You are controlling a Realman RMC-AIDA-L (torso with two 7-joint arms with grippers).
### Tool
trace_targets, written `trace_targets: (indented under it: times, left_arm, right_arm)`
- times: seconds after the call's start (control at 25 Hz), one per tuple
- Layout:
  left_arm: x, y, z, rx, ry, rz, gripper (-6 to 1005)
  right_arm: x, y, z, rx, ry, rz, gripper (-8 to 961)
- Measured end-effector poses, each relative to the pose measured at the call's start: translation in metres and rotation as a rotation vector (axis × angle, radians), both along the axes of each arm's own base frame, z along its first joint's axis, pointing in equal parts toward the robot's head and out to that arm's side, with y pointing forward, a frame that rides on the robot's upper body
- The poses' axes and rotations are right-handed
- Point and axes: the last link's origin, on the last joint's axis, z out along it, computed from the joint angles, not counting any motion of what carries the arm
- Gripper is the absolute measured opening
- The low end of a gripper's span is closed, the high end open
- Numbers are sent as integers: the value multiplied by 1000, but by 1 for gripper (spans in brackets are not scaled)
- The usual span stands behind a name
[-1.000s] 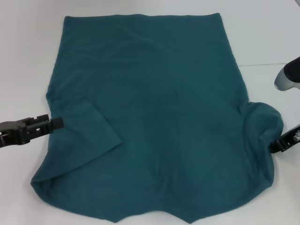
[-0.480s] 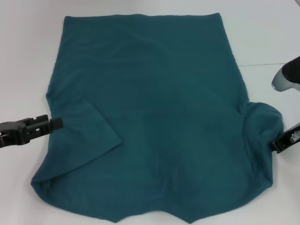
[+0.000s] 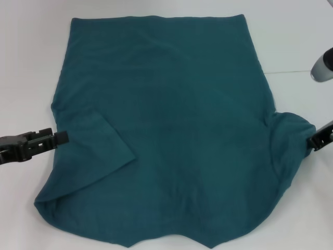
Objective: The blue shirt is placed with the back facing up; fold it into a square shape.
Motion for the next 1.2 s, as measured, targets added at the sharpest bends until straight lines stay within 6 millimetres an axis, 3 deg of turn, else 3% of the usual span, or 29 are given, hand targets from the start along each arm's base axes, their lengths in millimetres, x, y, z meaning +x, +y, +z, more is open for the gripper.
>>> trace_targets:
  times: [0.28,0.64,0.92,1.2]
  left_arm:
    - [-2,-1,1,7,-3,7,651]
    - [-2,-1,3,11,-2,9,651]
    - [-4,-1,4,13,1,13,651]
    - [-6,-1,4,18,10,24,650]
  right_arm:
    - [-24,4,2,-9,-39,87,20]
    - [-58,10,-11,-44,-144,218,19]
    - [-80,8,-39,-156,-212,328,19]
    - [-89,-9,-74,-337,-302,419,20]
